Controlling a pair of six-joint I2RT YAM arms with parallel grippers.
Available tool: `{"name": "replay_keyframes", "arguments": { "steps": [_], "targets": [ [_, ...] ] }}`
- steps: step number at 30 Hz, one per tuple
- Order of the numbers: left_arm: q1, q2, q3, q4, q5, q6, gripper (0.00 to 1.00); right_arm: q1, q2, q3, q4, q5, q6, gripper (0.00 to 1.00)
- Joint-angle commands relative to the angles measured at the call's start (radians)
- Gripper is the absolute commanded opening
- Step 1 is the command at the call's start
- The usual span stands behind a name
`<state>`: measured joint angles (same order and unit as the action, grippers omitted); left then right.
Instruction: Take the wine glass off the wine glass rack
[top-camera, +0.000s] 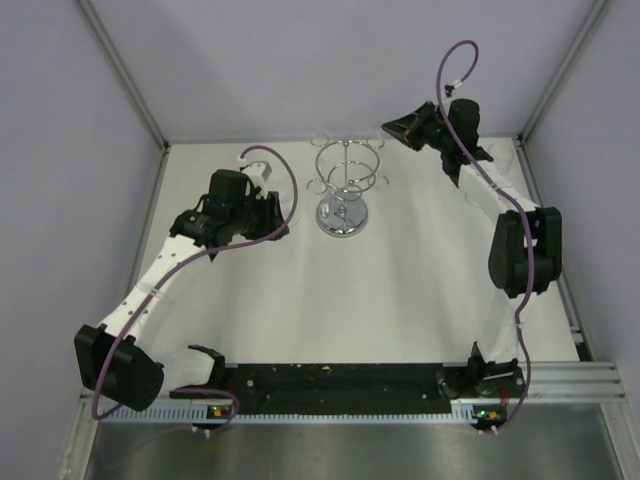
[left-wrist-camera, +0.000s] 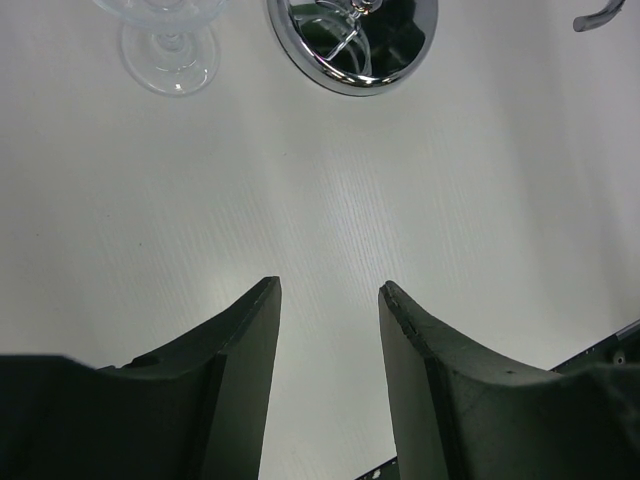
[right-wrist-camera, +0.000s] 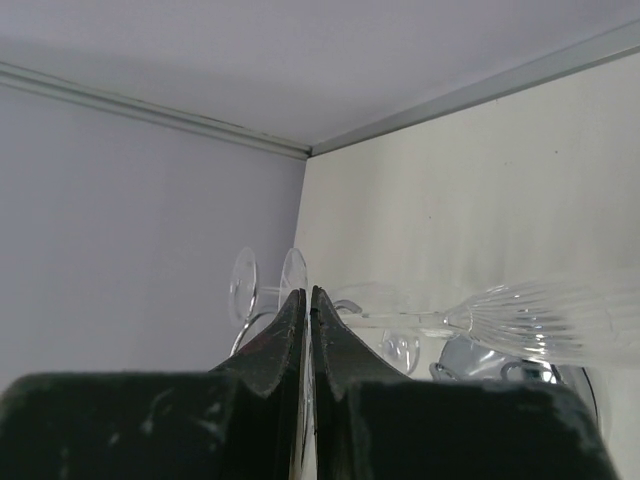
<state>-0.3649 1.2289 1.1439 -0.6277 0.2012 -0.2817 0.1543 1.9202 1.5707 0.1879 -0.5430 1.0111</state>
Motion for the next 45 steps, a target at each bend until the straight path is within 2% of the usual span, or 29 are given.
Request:
{"name": "replay_keyframes", "arguments": {
  "steps": [1,11,20,29,32,36,41,45],
  "targets": [
    [-0.002,0.009,0.002,0.04,0.0,0.009,0.5,-0.035,-0.032,-0.006,0.074,0.031,0.014,0.0],
    [-0.002,0.0,0.008,0.052,0.024,0.004,0.5,-0.071,-0.101,-0.073,0.128,0.034,-0.009,0.0],
    [-0.002,-0.112,0.005,0.169,0.19,-0.057,0.5,-0.071,-0.351,-0.037,-0.01,0.034,-0.206,0.0],
    [0.0,-0.157,0.033,0.302,0.451,-0.269,0.5,-0.071,-0.636,-0.12,0.036,-0.178,-0.2,0.0],
    [-0.002,-0.164,0.039,0.376,0.501,-0.352,0.51,-0.071,-0.699,-0.12,0.061,-0.29,-0.157,0.0],
    [-0.002,-0.167,0.013,0.558,0.584,-0.517,0.51,-0.071,-0.776,-0.161,0.152,-0.423,-0.056,0.0],
    [0.0,-0.149,-0.026,0.834,0.674,-0.715,0.51,-0.071,-0.854,-0.265,0.535,-0.558,0.28,0.0],
    [-0.002,-0.126,-0.03,1.026,0.739,-0.836,0.51,-0.07,-0.889,-0.316,0.8,-0.565,0.536,0.0]
  ]
}}
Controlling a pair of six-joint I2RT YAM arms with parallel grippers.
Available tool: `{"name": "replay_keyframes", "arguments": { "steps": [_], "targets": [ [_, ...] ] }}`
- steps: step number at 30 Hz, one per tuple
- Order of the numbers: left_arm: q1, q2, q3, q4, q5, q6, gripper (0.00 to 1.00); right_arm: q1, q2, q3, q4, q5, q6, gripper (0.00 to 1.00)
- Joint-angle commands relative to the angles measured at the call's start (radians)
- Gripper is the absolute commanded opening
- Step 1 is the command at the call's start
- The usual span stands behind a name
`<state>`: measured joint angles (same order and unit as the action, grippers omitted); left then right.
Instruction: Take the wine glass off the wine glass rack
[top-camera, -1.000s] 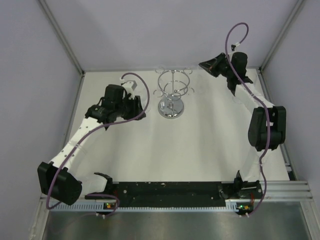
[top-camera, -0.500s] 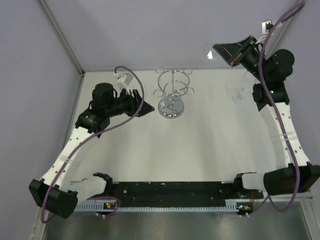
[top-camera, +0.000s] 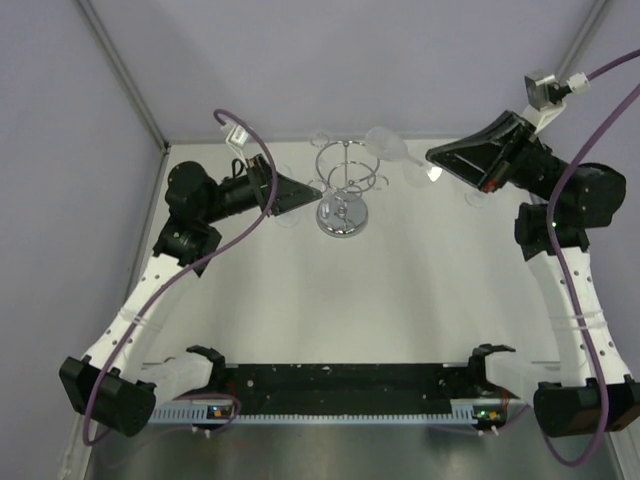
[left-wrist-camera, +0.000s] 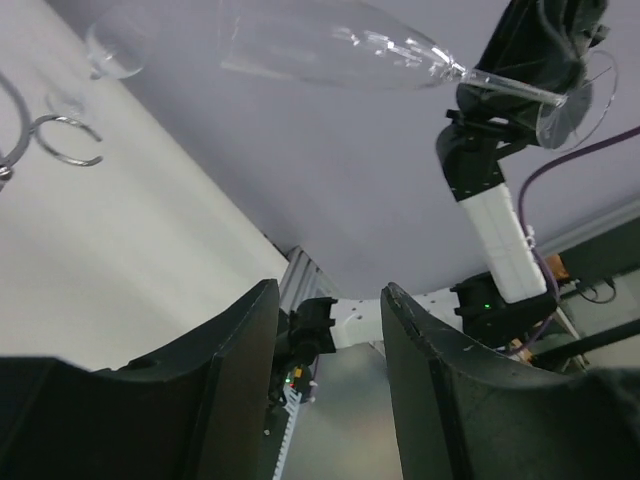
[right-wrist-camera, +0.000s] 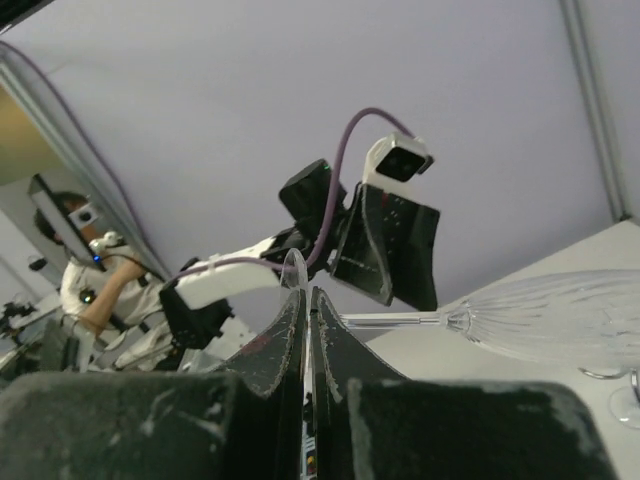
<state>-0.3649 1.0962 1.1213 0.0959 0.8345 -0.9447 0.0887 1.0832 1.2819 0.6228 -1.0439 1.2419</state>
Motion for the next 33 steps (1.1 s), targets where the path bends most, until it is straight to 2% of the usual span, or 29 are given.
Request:
{"name": "replay_keyframes", "arguments": {
  "steps": [1,7,14,23,27,33],
  "targets": [
    [-0.002,0.013,-0.006,0.329,0.123,-0.192,0.52,-0.003,-0.065,-0.036,0.4,-0.068,0.342,0.0],
    [-0.002,0.019,-0.034,0.516,0.173,-0.301,0.52,-0.001,-0.149,-0.079,0.484,-0.107,0.454,0.0],
    [-0.002,0.073,-0.092,0.944,0.189,-0.6,0.54,0.019,-0.123,-0.072,0.785,-0.073,0.732,0.0],
    [-0.011,0.126,-0.1,1.131,0.19,-0.759,0.56,0.108,-0.112,-0.046,0.752,-0.05,0.686,0.0],
    [-0.019,0.142,-0.103,1.162,0.19,-0.786,0.56,0.147,-0.112,-0.035,0.686,-0.048,0.621,0.0],
    [-0.042,0.145,-0.106,1.177,0.192,-0.784,0.56,0.189,-0.089,-0.012,0.68,-0.031,0.591,0.0]
  ]
}}
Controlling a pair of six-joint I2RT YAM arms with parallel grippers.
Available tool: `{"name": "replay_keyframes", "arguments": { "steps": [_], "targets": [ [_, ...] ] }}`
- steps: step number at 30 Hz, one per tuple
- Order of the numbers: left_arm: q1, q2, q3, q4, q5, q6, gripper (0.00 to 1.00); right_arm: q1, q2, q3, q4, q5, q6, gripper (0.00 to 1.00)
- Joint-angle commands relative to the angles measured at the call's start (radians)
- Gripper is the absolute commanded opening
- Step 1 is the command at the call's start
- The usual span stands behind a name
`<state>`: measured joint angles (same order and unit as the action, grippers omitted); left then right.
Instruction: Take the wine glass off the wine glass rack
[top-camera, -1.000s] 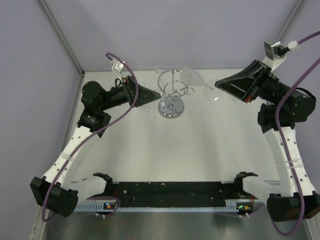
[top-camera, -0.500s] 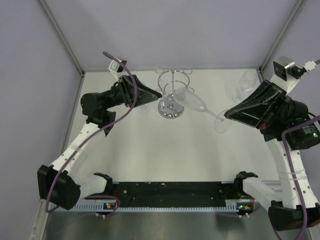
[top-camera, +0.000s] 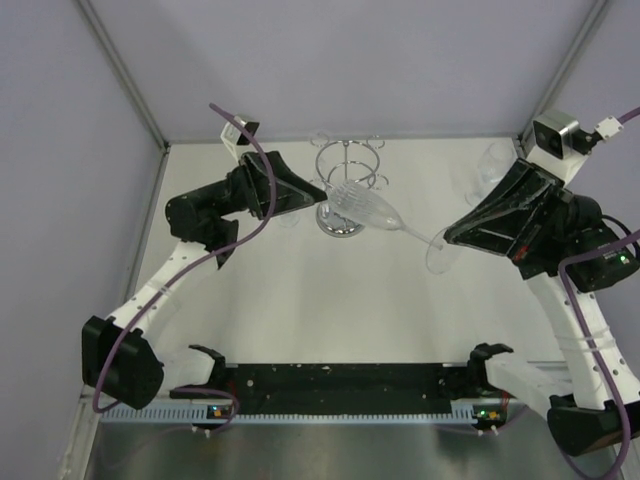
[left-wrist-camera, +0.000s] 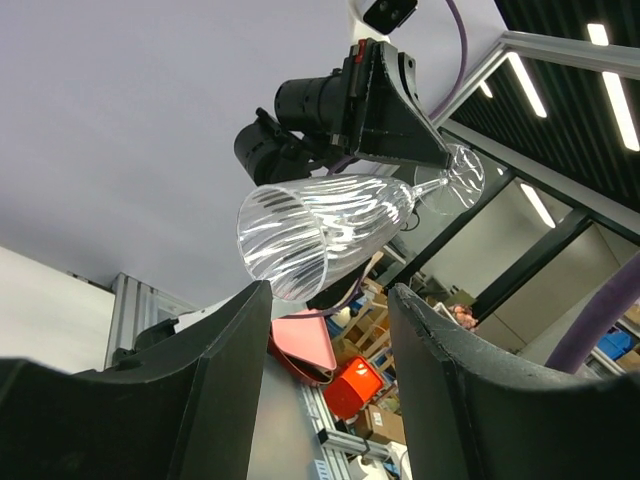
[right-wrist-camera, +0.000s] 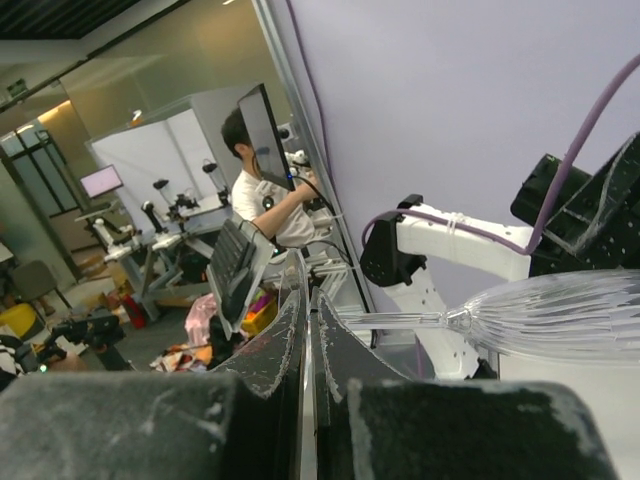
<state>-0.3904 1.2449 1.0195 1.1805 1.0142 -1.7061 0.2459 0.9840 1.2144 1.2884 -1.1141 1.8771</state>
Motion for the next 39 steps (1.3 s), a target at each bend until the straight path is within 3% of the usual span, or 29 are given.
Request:
{"name": "replay_keyframes", "arguments": {
  "steps": [1,9,28,32,39],
  "targets": [
    [-0.019,-0.004,-0.004,0.093,0.014,-0.021,0.57,0.039,0.012,0.059,0.008,0.04,-0.052,0.0],
    [-0.048,-0.002,0.002,0.088,0.024,-0.013,0.57,0.111,0.041,0.065,-0.052,0.043,-0.131,0.0],
    [-0.057,-0.021,0.014,0.154,0.034,-0.02,0.5,0.121,0.025,0.007,-0.037,0.051,-0.142,0.0],
    [-0.059,-0.013,0.017,0.176,0.032,-0.029,0.47,0.121,0.024,-0.007,-0.04,0.051,-0.15,0.0],
    [-0.061,-0.018,0.016,0.197,0.038,-0.044,0.33,0.122,0.021,-0.03,-0.057,0.06,-0.173,0.0]
  ]
}}
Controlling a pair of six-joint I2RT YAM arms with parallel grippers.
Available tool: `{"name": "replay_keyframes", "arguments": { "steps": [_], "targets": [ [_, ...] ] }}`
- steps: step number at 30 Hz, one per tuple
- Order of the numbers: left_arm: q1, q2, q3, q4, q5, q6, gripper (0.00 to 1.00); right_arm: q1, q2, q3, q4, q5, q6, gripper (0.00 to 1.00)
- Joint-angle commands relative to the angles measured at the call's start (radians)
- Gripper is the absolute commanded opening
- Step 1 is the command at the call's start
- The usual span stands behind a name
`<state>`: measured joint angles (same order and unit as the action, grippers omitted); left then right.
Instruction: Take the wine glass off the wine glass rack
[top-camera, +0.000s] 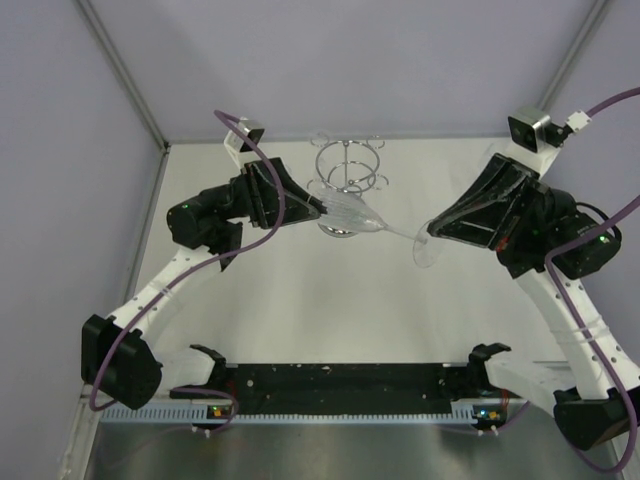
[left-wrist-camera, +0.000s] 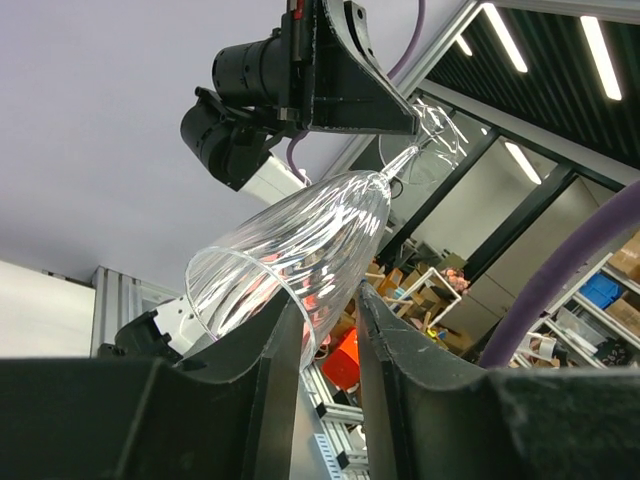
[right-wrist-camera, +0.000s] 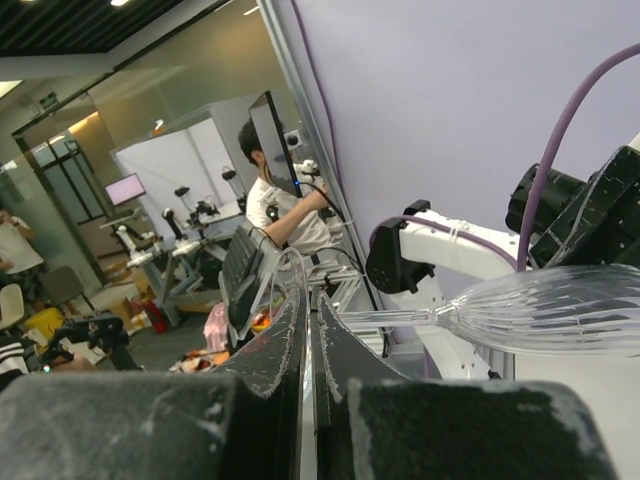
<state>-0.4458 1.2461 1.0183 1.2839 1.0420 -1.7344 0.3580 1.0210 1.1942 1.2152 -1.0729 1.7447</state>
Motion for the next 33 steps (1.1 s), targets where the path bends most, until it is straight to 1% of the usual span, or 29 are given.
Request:
{"name": "replay_keyframes", "arguments": {
  "steps": [1,3,4,6,8,9,11,13,17,21,23,27,29,33],
  "targets": [
    [-0.005,-0.019,0.017,0.094,0.012,-0.016,0.32,0.009,-0.018,-0.011,0.012,0.019,-0.048,0.0],
    [-0.005,-0.023,0.019,0.094,0.013,-0.014,0.29,0.01,-0.022,-0.019,0.003,0.016,-0.057,0.01],
    [-0.005,-0.022,0.019,0.095,0.013,-0.013,0.28,0.009,-0.025,-0.021,-0.006,0.014,-0.065,0.04],
    [-0.005,-0.024,0.02,0.095,0.01,-0.013,0.27,0.01,-0.038,-0.024,-0.041,0.01,-0.095,0.12],
    [-0.005,-0.02,0.019,0.098,0.01,-0.011,0.27,0.009,-0.056,-0.028,-0.094,0.002,-0.137,0.28],
    [-0.004,-0.02,0.017,0.1,0.01,-0.013,0.26,0.009,-0.07,-0.033,-0.129,0.001,-0.166,0.33],
    [-0.005,-0.022,0.014,0.106,0.007,-0.013,0.26,0.009,-0.096,-0.047,-0.199,-0.002,-0.223,0.4],
    [-0.005,-0.023,0.012,0.107,0.007,-0.014,0.25,0.009,-0.123,-0.057,-0.294,-0.005,-0.293,0.44],
    [-0.005,-0.02,0.017,0.109,0.007,-0.017,0.23,0.009,-0.177,-0.074,-0.497,-0.005,-0.442,0.49],
    [-0.005,-0.025,0.023,0.107,0.009,-0.017,0.18,0.009,-0.213,-0.079,-0.634,0.004,-0.548,0.52],
    [-0.005,-0.025,0.025,0.109,0.009,-0.017,0.13,0.009,-0.219,-0.076,-0.674,0.007,-0.577,0.54],
    [-0.005,-0.022,0.025,0.109,0.01,-0.017,0.06,0.009,-0.225,-0.071,-0.733,0.016,-0.623,0.55],
    [-0.005,-0.024,0.025,0.109,0.01,-0.017,0.0,0.009,-0.226,-0.067,-0.759,0.021,-0.643,0.55],
    [-0.004,-0.03,0.029,0.095,0.023,-0.007,0.0,0.009,-0.233,-0.056,-0.838,0.051,-0.711,0.55]
  ]
}}
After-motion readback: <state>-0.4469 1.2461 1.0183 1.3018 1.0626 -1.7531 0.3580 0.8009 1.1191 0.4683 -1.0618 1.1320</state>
